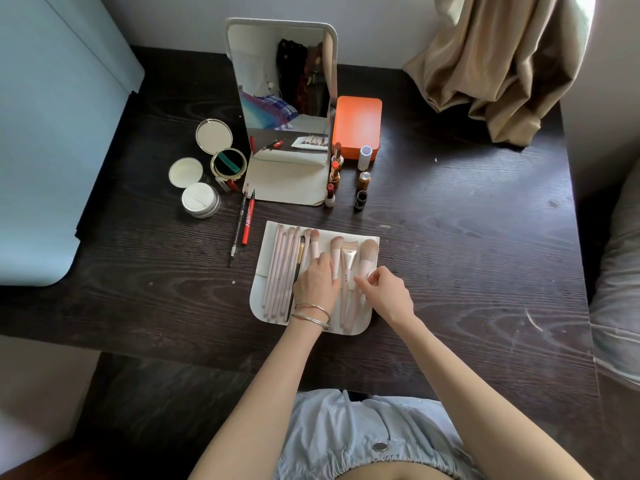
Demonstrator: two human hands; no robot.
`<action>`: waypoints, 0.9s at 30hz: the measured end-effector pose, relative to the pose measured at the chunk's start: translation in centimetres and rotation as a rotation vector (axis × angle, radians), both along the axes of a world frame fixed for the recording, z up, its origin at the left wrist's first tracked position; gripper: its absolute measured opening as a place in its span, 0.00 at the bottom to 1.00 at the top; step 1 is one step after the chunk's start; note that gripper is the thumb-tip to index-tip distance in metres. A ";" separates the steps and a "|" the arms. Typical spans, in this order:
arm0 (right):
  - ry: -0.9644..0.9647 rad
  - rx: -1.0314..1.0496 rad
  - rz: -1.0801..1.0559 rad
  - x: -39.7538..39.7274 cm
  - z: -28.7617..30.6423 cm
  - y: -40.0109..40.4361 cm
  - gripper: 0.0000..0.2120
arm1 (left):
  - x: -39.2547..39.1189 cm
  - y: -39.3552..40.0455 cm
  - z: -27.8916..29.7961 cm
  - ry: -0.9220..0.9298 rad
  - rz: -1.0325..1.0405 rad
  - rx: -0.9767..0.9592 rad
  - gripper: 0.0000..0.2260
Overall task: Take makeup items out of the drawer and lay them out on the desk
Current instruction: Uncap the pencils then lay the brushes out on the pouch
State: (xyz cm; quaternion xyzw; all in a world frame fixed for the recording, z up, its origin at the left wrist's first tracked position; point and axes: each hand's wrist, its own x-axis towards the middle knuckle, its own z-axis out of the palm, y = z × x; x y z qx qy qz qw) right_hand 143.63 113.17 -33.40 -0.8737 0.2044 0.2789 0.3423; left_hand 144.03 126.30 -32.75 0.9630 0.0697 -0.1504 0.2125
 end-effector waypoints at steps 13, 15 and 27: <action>-0.002 0.021 0.014 0.0 -0.5 -0.5 0.16 | -0.4 1.3 0.0 -0.040 0.122 0.044 0.09; -0.002 0.022 0.019 0.0 -0.5 -0.5 0.16 | -0.5 1.8 -0.2 -0.011 0.126 0.059 0.10; 0.005 0.023 0.024 -0.1 -0.4 -0.2 0.16 | -0.1 2.2 -0.2 0.076 0.213 -0.093 0.05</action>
